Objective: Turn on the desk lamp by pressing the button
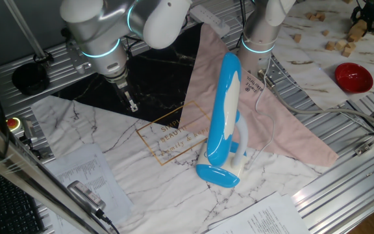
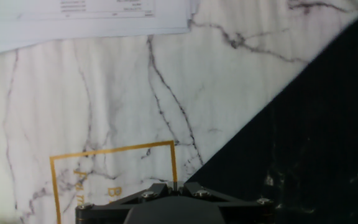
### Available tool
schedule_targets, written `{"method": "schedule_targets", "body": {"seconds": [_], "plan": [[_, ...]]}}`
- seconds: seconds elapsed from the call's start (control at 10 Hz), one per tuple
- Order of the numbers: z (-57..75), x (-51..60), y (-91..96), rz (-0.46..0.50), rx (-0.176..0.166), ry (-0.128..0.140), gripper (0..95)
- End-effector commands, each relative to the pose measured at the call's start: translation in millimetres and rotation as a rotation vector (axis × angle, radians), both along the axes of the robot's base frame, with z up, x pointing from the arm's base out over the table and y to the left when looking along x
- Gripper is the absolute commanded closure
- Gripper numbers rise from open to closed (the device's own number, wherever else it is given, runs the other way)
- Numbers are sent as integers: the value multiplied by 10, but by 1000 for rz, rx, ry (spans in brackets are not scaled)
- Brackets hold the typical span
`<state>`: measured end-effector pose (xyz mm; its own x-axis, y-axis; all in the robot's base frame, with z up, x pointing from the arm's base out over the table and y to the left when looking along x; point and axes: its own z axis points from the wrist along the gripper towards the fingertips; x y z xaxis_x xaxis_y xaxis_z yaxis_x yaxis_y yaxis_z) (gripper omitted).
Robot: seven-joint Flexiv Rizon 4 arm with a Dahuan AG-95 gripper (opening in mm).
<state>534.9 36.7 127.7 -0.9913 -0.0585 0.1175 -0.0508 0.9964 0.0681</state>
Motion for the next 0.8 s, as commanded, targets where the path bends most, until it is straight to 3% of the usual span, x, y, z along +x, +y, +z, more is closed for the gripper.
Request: {"method": "schedule_targets", "body": {"seconds": [0.1, 0.4, 0.8], "plan": [[-2, 2, -1, 186, -35, 25, 950], [-2, 2, -1, 263, -20, 35, 950], [14, 9, 95, 252, -16, 24, 950]]}}
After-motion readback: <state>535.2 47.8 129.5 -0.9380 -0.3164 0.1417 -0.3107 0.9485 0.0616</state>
